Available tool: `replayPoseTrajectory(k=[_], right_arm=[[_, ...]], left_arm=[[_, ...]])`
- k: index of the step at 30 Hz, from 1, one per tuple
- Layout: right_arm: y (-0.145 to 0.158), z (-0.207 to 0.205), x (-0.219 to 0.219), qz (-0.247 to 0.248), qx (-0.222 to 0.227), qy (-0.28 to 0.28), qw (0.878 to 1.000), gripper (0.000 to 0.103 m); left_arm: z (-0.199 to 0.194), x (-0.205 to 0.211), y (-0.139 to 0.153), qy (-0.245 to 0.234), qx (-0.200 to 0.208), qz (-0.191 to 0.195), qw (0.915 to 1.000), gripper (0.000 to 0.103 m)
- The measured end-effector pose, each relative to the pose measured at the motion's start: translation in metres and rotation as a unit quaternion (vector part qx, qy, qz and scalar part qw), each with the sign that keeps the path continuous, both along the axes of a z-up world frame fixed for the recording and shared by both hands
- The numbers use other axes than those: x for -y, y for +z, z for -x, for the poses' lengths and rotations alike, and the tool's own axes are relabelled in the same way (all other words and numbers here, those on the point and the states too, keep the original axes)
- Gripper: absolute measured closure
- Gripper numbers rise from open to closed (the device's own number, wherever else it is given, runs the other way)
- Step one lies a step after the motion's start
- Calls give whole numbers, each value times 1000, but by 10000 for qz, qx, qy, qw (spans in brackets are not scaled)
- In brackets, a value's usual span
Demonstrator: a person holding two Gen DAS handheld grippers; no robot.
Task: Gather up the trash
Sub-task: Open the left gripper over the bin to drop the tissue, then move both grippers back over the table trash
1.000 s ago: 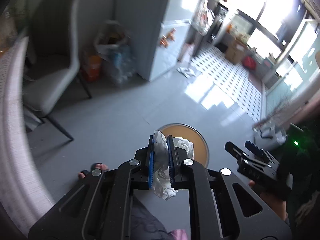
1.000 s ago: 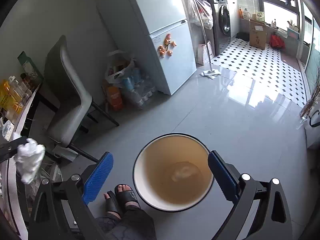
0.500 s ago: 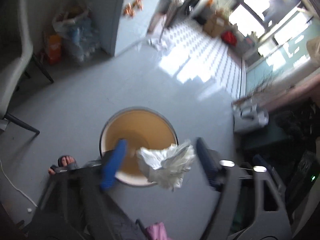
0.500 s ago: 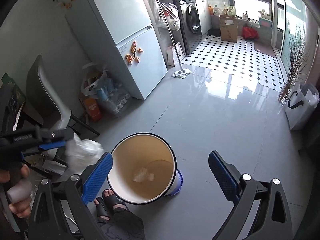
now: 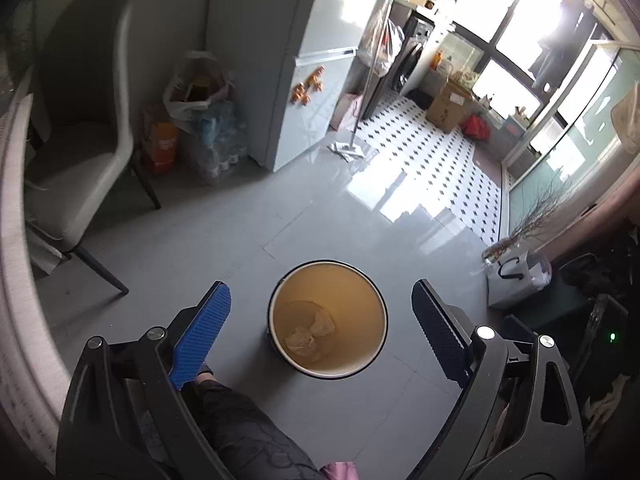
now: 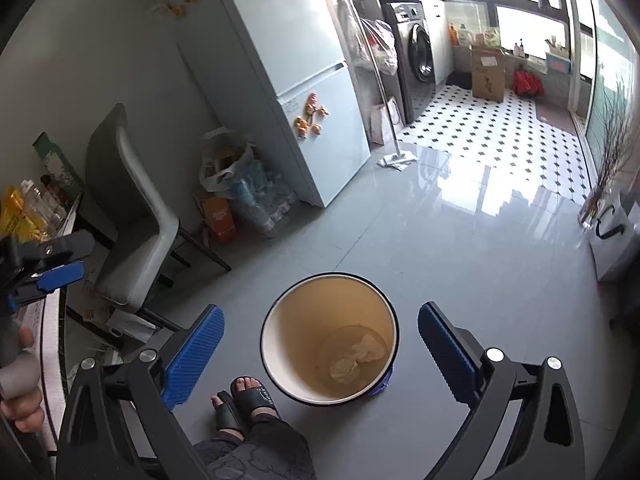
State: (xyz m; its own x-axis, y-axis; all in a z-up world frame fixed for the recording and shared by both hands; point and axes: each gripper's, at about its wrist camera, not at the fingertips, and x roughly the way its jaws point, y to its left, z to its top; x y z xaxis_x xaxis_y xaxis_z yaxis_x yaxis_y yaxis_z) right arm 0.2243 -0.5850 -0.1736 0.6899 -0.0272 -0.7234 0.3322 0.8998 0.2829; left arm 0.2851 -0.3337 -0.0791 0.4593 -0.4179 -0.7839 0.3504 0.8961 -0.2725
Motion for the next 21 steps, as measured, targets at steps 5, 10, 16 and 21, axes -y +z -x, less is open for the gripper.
replayPoseTrajectory(k=[5, 10, 16, 21], right_arm=[[29, 8, -35, 172, 155, 255, 9994, 8], [53, 14, -71, 212, 333, 451, 9982, 8], [88, 22, -122, 412, 658, 773, 9940, 8], [111, 28, -161, 462, 852, 1041, 9898, 8]], left_arm=[[23, -54, 26, 335, 345, 101, 9988, 12], [45, -105, 56, 765, 825, 180, 9935, 7], [71, -170, 88, 1325, 1262, 293, 9827, 6], [97, -220, 99, 1828, 1524, 388, 9705, 6]])
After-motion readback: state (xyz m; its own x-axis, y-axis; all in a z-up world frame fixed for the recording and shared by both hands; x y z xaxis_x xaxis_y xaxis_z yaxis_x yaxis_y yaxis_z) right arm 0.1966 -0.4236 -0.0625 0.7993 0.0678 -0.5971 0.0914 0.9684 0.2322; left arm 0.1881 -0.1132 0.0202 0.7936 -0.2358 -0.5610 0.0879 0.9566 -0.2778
